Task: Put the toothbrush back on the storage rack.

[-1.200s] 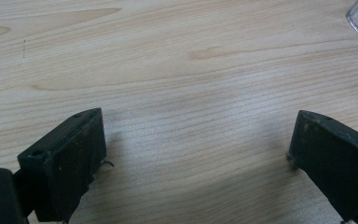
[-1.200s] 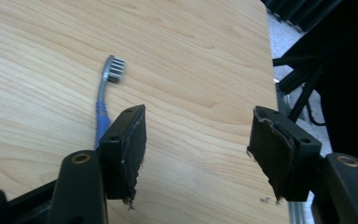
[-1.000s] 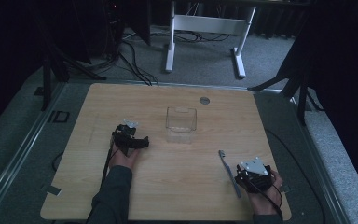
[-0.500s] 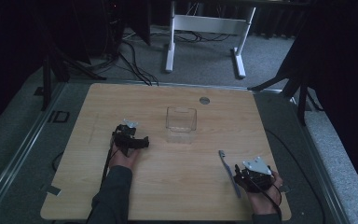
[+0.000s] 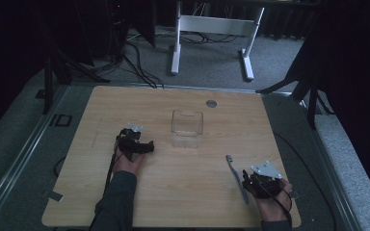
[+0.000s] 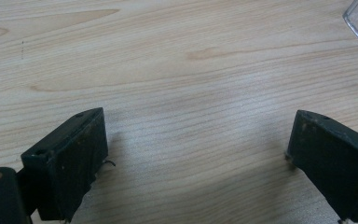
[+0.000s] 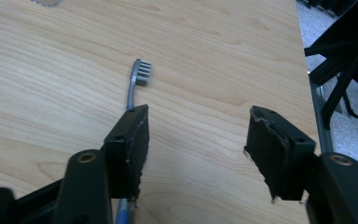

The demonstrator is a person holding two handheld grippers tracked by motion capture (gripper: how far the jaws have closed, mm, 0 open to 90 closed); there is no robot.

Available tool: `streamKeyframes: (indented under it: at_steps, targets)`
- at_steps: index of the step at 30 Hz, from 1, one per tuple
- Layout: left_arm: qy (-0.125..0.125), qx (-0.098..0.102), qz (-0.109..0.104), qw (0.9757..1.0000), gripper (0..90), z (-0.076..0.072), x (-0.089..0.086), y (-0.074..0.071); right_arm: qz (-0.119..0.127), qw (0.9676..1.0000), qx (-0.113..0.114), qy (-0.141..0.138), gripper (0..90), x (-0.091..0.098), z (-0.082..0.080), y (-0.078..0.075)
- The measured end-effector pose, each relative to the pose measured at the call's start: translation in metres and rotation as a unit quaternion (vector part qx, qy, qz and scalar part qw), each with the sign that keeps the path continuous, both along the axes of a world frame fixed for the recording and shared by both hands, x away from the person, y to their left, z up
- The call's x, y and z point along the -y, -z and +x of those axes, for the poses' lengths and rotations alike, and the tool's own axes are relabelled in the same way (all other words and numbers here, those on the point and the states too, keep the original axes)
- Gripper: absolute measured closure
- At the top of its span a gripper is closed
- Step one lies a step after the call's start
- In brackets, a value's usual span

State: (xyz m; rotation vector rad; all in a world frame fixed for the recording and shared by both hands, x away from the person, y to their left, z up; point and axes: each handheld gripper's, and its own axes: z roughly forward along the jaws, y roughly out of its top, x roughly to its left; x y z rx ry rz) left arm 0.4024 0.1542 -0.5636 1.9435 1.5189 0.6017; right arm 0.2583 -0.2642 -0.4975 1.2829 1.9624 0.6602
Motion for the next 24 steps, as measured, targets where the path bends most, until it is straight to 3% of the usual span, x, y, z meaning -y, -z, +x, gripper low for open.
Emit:
streamKeyframes:
  at_steps: [10, 24]
  targets:
    - [0.0, 0.0, 0.001, 1.0, 4.9, 0.0, 0.001, 0.0, -0.005, 0.9999, -0.006, -0.006, 47.3, -0.007, 0.0, -0.011]
    - [-0.001, 0.0, 0.001, 1.0, 4.9, 0.001, 0.002, 0.0, 0.007, 0.9981, -0.056, -0.022, 55.9, -0.019, 0.011, -0.02]
